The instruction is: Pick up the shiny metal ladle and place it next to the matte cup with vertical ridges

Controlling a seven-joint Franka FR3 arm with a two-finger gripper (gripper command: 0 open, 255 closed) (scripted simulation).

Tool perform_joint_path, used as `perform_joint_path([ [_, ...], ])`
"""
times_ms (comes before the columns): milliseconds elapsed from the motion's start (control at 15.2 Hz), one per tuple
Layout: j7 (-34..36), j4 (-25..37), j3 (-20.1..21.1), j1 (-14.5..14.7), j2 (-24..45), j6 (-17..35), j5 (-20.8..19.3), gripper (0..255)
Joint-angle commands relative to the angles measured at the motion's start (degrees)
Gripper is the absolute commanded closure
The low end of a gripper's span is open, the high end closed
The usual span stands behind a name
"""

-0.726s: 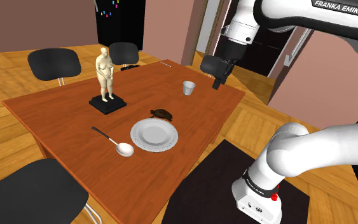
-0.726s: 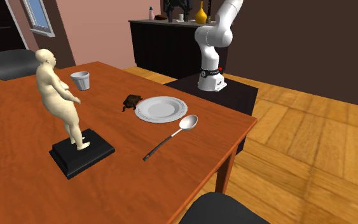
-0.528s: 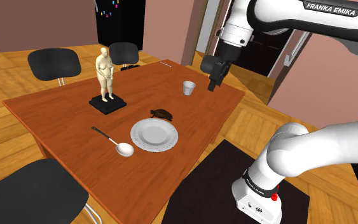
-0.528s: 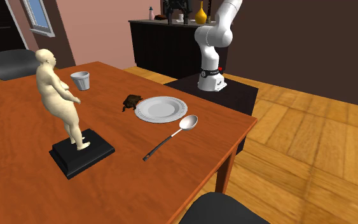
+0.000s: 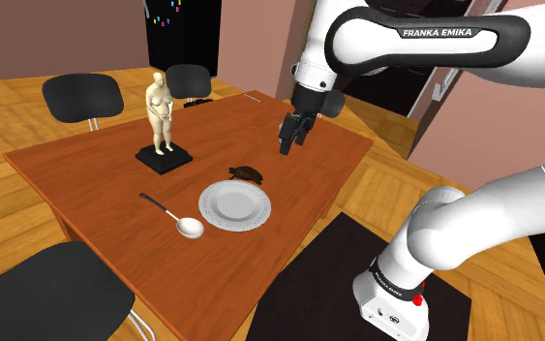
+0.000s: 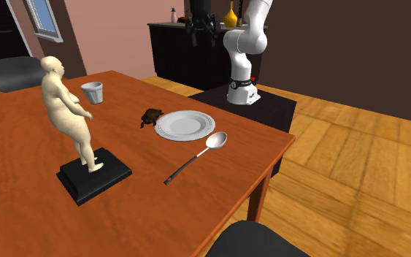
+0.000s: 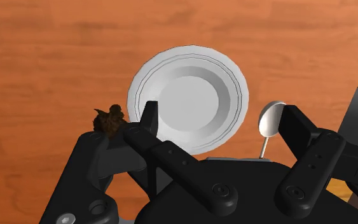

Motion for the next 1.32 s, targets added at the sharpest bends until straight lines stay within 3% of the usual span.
perform_joint_path([
  [0, 1.54, 0.53, 1.72, 0.42, 4.12, 3.75, 0.63, 0],
  [594, 8.47, 6.86, 7.64, 1.58, 22.38, 15.83, -0.22, 0],
  [1254, 18.04, 20.86, 10.51, 4.58, 44.89, 23.67, -7.32, 0],
])
